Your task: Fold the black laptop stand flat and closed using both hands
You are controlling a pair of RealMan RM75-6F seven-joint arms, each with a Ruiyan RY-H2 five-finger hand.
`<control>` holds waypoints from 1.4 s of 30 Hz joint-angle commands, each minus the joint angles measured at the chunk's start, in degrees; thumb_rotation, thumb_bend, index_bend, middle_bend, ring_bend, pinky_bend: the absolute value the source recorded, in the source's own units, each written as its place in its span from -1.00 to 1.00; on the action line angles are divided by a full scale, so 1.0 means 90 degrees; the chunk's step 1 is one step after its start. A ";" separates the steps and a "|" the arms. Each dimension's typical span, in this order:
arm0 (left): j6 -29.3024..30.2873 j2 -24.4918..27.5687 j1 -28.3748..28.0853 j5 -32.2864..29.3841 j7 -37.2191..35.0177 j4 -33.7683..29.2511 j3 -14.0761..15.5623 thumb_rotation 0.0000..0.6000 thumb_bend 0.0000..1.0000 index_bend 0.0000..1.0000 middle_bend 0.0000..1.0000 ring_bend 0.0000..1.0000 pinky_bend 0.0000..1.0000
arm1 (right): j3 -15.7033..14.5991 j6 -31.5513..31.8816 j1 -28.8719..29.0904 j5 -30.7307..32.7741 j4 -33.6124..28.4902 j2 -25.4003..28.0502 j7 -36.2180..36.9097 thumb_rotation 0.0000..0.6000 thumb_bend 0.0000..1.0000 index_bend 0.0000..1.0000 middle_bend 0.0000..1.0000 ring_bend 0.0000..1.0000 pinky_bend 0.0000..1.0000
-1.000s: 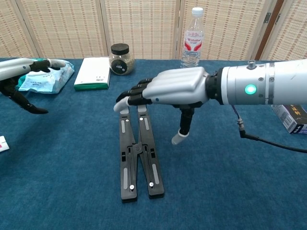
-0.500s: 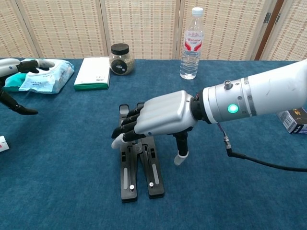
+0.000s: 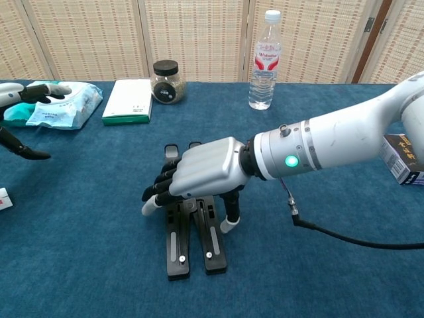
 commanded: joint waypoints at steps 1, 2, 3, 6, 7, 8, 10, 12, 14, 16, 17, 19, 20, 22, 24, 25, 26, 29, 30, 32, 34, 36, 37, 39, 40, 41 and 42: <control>0.0006 0.0002 0.0017 0.0019 -0.0020 0.0013 -0.0003 1.00 -0.71 -1.00 -0.84 -0.83 -1.00 | -0.0028 0.0053 0.0048 -0.0002 0.0116 -0.0080 0.0090 1.00 -0.75 -1.00 -0.89 -1.00 -1.00; 0.0007 0.0004 0.0022 0.0026 -0.0027 0.0016 -0.0005 1.00 -0.71 -1.00 -0.84 -0.83 -1.00 | -0.0039 0.0074 0.0055 -0.0005 0.0150 -0.0097 0.0115 1.00 -0.74 -1.00 -0.87 -1.00 -1.00; 0.0005 0.0004 0.0027 0.0033 -0.0037 0.0018 -0.0008 1.00 -0.71 -1.00 -0.84 -0.83 -1.00 | -0.0054 0.0081 0.0065 0.0000 0.0180 -0.0110 0.0144 1.00 -0.73 -1.00 -0.84 -1.00 -1.00; -0.0005 -0.0011 0.0030 0.0052 -0.0050 0.0028 -0.0015 1.00 -0.71 -1.00 -0.84 -0.83 -1.00 | -0.0084 0.0119 0.0084 0.0002 0.0256 -0.0157 0.0180 1.00 -0.68 -1.00 -0.75 -1.00 -1.00; -0.0014 -0.0020 0.0029 0.0059 -0.0055 0.0031 -0.0017 1.00 -0.71 -1.00 -0.84 -0.83 -1.00 | -0.0091 0.0128 0.0091 0.0009 0.0282 -0.0176 0.0194 1.00 -0.66 -1.00 -0.72 -1.00 -1.00; -0.0020 -0.0026 0.0027 0.0065 -0.0058 0.0033 -0.0020 1.00 -0.71 -1.00 -0.84 -0.83 -1.00 | -0.0094 0.0135 0.0096 0.0018 0.0298 -0.0189 0.0209 1.00 -0.65 -1.00 -0.70 -1.00 -1.00; -0.0024 -0.0039 0.0027 0.0083 -0.0057 0.0036 -0.0022 1.00 -0.71 -1.00 -0.84 -0.83 -1.00 | -0.0094 0.0159 0.0100 0.0040 0.0343 -0.0217 0.0227 1.00 -0.64 -1.00 -0.65 -1.00 -1.00; -0.0024 -0.0043 0.0029 0.0093 -0.0058 0.0037 -0.0026 1.00 -0.71 -1.00 -0.84 -0.83 -1.00 | -0.0095 0.0159 0.0104 0.0066 0.0379 -0.0238 0.0239 1.00 -0.63 -0.97 -0.62 -1.00 -1.00; -0.0028 -0.0047 0.0032 0.0096 -0.0065 0.0041 -0.0033 1.00 -0.71 -1.00 -0.84 -0.83 -1.00 | -0.0103 0.0174 0.0105 0.0081 0.0428 -0.0266 0.0237 1.00 -0.62 -0.93 -0.60 -1.00 -1.00; -0.0035 -0.0046 0.0037 0.0104 -0.0064 0.0043 -0.0031 1.00 -0.71 -1.00 -0.84 -0.83 -1.00 | -0.0110 0.0214 0.0101 0.0088 0.0464 -0.0290 0.0243 1.00 -0.62 -0.91 -0.59 -1.00 -1.00; -0.0035 -0.0047 0.0039 0.0108 -0.0063 0.0044 -0.0031 1.00 -0.71 -1.00 -0.84 -0.83 -1.00 | -0.0113 0.0225 0.0099 0.0093 0.0486 -0.0302 0.0240 1.00 -0.62 -0.89 -0.58 -1.00 -1.00; -0.0038 -0.0048 0.0043 0.0118 -0.0062 0.0040 -0.0030 1.00 -0.71 -1.00 -0.84 -0.83 -1.00 | -0.0103 0.0251 0.0089 0.0121 0.0529 -0.0329 0.0241 1.00 -0.62 -0.86 -0.55 -1.00 -1.00; -0.0038 -0.0050 0.0045 0.0122 -0.0061 0.0036 -0.0031 1.00 -0.71 -1.00 -0.84 -0.83 -1.00 | -0.0100 0.0266 0.0086 0.0128 0.0556 -0.0344 0.0235 1.00 -0.62 -0.84 -0.54 -1.00 -1.00; -0.0041 -0.0054 0.0048 0.0121 -0.0064 0.0031 -0.0035 1.00 -0.71 -1.00 -0.84 -0.83 -1.00 | -0.0091 0.0284 0.0079 0.0151 0.0605 -0.0378 0.0240 1.00 -0.61 -0.76 -0.47 -1.00 -1.00; -0.0047 -0.0051 0.0050 0.0125 -0.0065 0.0017 -0.0038 1.00 -0.71 -1.00 -0.84 -0.83 -1.00 | -0.0083 0.0311 0.0076 0.0166 0.0661 -0.0421 0.0244 1.00 -0.60 -0.69 -0.39 -1.00 -1.00; -0.0047 -0.0048 0.0051 0.0127 -0.0062 0.0012 -0.0039 1.00 -0.71 -1.00 -0.84 -0.83 -1.00 | -0.0079 0.0330 0.0073 0.0170 0.0686 -0.0438 0.0245 1.00 -0.59 -0.65 -0.35 -1.00 -1.00; -0.0047 -0.0043 0.0053 0.0129 -0.0058 0.0002 -0.0041 1.00 -0.71 -1.00 -0.84 -0.83 -1.00 | -0.0071 0.0356 0.0068 0.0178 0.0715 -0.0460 0.0246 1.00 -0.58 -0.62 -0.32 -1.00 -1.00; -0.0039 -0.0026 0.0062 0.0138 -0.0052 -0.0022 -0.0045 1.00 -0.71 -1.00 -0.84 -0.83 -1.00 | -0.0036 0.0448 0.0037 0.0211 0.0784 -0.0503 0.0242 1.00 -0.56 -0.54 -0.21 -1.00 -1.00; -0.0041 -0.0021 0.0063 0.0138 -0.0049 -0.0029 -0.0047 1.00 -0.71 -1.00 -0.84 -0.83 -1.00 | -0.0026 0.0473 0.0027 0.0223 0.0797 -0.0508 0.0245 1.00 -0.55 -0.52 -0.17 -0.98 -1.00; -0.0047 -0.0010 0.0064 0.0137 -0.0037 -0.0049 -0.0048 1.00 -0.71 -1.00 -0.84 -0.83 -1.00 | -0.0028 0.0478 0.0019 0.0242 0.0816 -0.0506 0.0232 1.00 -0.54 -0.49 -0.13 -0.96 -1.00; -0.0056 -0.0003 0.0061 0.0130 -0.0017 -0.0073 -0.0050 1.00 -0.71 -1.00 -0.84 -0.83 -1.00 | -0.0037 0.0490 0.0015 0.0243 0.0806 -0.0489 0.0214 1.00 -0.54 -0.48 -0.15 -0.95 -1.00; -0.0057 -0.0002 0.0058 0.0131 0.0003 -0.0099 -0.0053 1.00 -0.71 -1.00 -0.84 -0.83 -1.00 | -0.0039 0.0461 0.0008 0.0277 0.0748 -0.0451 0.0196 1.00 -0.54 -0.49 -0.22 -0.95 -1.00; -0.0054 -0.0002 0.0056 0.0134 0.0019 -0.0114 -0.0054 1.00 -0.71 -1.00 -0.84 -0.83 -1.00 | -0.0034 0.0447 0.0003 0.0300 0.0689 -0.0414 0.0168 1.00 -0.54 -0.54 -0.32 -0.97 -1.00; -0.0042 -0.0001 0.0055 0.0142 0.0041 -0.0139 -0.0058 1.00 -0.71 -1.00 -0.84 -0.83 -1.00 | -0.0010 0.0428 -0.0024 0.0356 0.0578 -0.0344 0.0073 1.00 -0.54 -0.76 -0.61 -0.99 -1.00; -0.0042 0.0002 0.0050 0.0144 0.0059 -0.0155 -0.0061 1.00 -0.71 -1.00 -0.84 -0.83 -1.00 | 0.0022 0.0411 -0.0055 0.0416 0.0488 -0.0283 -0.0038 1.00 -0.54 -0.90 -0.80 -1.00 -1.00; -0.0040 0.0008 0.0046 0.0143 0.0074 -0.0169 -0.0066 1.00 -0.71 -1.00 -0.84 -0.83 -1.00 | 0.0053 0.0404 -0.0089 0.0474 0.0407 -0.0230 -0.0142 1.00 -0.54 -0.96 -0.89 -1.00 -1.00; -0.0041 0.0015 0.0041 0.0140 0.0091 -0.0183 -0.0071 1.00 -0.71 -1.00 -0.84 -0.83 -1.00 | 0.0096 0.0406 -0.0138 0.0547 0.0316 -0.0170 -0.0269 1.00 -0.54 -1.00 -0.97 -1.00 -1.00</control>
